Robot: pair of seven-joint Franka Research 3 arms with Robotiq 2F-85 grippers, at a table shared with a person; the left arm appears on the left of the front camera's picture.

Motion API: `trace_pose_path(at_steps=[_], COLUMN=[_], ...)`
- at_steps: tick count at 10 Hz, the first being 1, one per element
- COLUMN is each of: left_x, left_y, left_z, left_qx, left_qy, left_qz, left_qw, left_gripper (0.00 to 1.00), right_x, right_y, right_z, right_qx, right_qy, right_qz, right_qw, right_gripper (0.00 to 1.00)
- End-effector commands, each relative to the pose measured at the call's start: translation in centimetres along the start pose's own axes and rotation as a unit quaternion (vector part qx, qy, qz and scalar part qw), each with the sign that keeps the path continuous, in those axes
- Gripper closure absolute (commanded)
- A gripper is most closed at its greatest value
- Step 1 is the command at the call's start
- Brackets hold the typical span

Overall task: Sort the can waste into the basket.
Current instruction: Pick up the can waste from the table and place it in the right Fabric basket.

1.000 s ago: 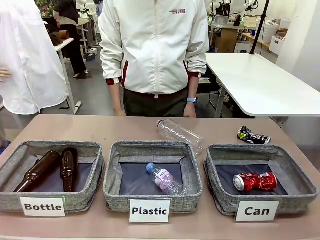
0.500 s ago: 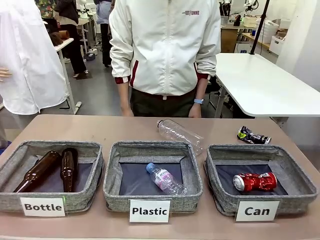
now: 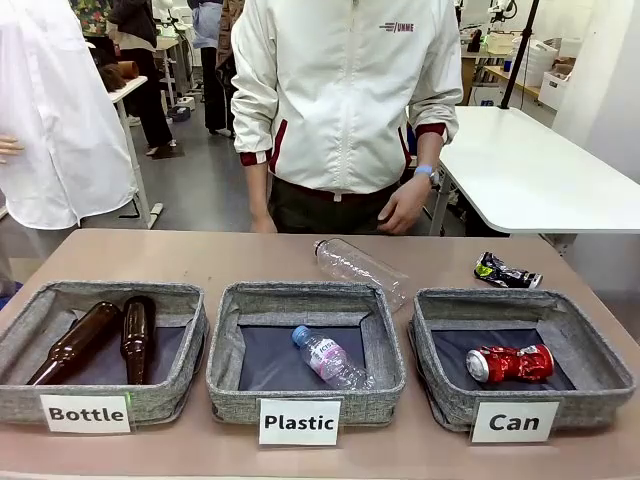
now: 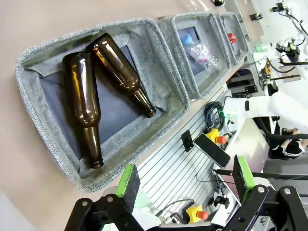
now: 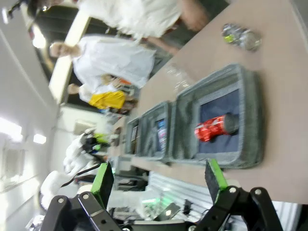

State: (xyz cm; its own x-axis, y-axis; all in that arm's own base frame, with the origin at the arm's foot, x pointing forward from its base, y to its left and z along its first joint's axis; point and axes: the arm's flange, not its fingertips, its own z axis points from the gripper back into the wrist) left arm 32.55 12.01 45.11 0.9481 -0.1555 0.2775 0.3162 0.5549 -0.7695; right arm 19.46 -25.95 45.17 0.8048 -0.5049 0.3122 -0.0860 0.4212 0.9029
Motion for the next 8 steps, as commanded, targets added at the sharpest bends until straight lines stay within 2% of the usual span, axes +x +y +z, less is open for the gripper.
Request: trace_pose_path(at_steps=[1, 2, 3, 4, 5, 6, 7, 8], left_x=[-0.3, -0.3, -0.3, -0.3, -0.3, -0.3, -0.3, -0.3], left_y=[0.3, 0.3, 0.3, 0.3, 0.3, 0.3, 0.3, 0.3], left_z=[0.2, 0.2, 0.2, 0.2, 0.2, 0.2, 0.2, 0.2], left_qx=[0.005, 0.005, 0.005, 0.005, 0.005, 0.005, 0.005, 0.005], left_qy=[0.0, 0.0, 0.0, 0.0, 0.0, 0.0, 0.0, 0.0], left_qz=[-0.009, -0.009, -0.009, -0.009, -0.009, -0.009, -0.009, -0.009], left_qw=[1.0, 1.0, 1.0, 1.0, 1.0, 1.0, 1.0, 1.0], left_gripper=[0.0, 0.0, 0.0, 0.0, 0.0, 0.0, 0.0, 0.0], right_x=[2.6, 5.7, 8.3, 10.7, 12.4, 14.1, 15.3, 15.5], right_y=[4.8, 7.5, 9.1, 9.7, 9.6, 9.6, 8.9, 8.7], right_z=[-3.8, -7.2, -9.7, -11.9, -14.9, -18.9, -21.5, -20.2], right_qx=[-0.167, -0.268, -0.342, -0.369, -0.365, -0.347, -0.343, -0.308], right_qy=[0.002, 0.013, 0.03, 0.041, 0.061, 0.061, 0.086, 0.091], right_qz=[0.051, 0.101, 0.134, 0.146, 0.16, 0.172, 0.175, 0.162], right_qw=[0.985, 0.958, 0.93, 0.917, 0.915, 0.92, 0.919, 0.933], right_gripper=[0.0, 0.0, 0.0, 0.0, 0.0, 0.0, 0.0, 0.0])
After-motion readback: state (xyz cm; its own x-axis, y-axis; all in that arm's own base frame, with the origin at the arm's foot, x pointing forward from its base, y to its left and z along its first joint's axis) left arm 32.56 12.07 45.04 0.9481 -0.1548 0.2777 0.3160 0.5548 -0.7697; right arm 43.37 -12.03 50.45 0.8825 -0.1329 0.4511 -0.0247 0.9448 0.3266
